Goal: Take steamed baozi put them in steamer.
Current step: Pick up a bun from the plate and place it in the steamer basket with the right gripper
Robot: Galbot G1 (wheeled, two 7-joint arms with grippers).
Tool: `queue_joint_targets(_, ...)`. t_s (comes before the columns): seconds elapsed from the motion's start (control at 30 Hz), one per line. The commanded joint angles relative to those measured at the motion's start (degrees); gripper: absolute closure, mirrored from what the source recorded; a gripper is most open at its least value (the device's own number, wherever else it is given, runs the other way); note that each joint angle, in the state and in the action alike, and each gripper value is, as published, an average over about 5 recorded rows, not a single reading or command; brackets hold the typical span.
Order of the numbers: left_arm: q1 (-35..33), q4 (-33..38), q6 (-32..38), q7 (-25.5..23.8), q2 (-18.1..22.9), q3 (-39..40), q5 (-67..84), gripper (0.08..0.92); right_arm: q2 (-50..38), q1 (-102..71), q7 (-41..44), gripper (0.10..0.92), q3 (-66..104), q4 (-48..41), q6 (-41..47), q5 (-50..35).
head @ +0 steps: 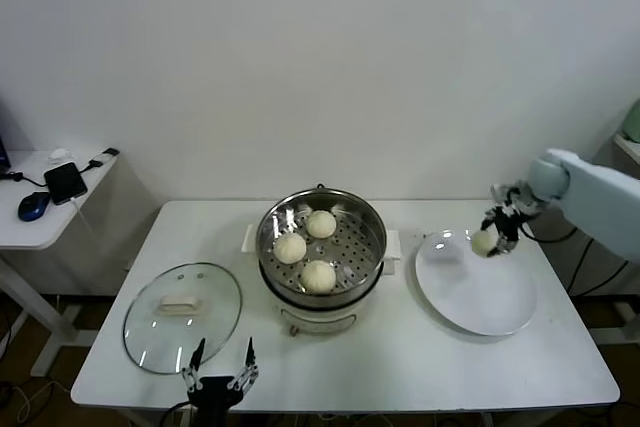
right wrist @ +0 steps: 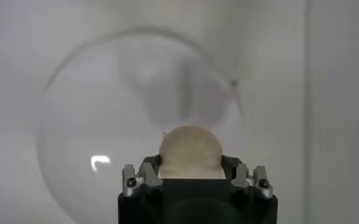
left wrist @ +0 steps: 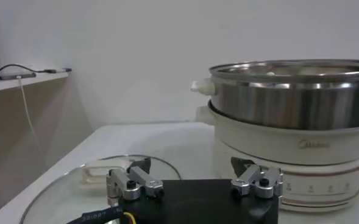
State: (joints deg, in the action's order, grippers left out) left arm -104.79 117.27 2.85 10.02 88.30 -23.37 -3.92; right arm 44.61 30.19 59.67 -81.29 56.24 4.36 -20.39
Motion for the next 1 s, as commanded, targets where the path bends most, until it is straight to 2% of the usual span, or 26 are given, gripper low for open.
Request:
queue_joint_targets(0.03,0.40,0.04,-0.06,0.01,-0.28,0.61,0.03,0.177,6.61,36.06,-1.02,0.355,-26.55,20.36,7.69,-31.04)
queue_joint_targets(0.2,1.10,-0.09,-0.12,0.01,-0.44,1.58,0.04,0.177,13.44,39.22,-4.79,0.355,-25.78,27.17,11.78,-41.44)
queue_joint_targets(0.33,1.44,0.19,-0.25,-0.04,-0.68,1.76,0.36,0.177,17.88,34.17,-9.42,0.355,-23.47,29.19,14.65,-43.81)
queue_joint_targets(0.7,2.56,-0.24,-0.74,-0.27,-0.71,0.39,1.53,0.177,21.42,14.01,-15.66,0.355,-19.19,21.83,18.63,-33.24)
queue_joint_targets(1.0,3.29,-1.02,-1.11,-0.38,-0.45,0.29,1.77,0.177,22.04,6.05,-17.23,0.355,-14.69,16.00,18.61,-29.19)
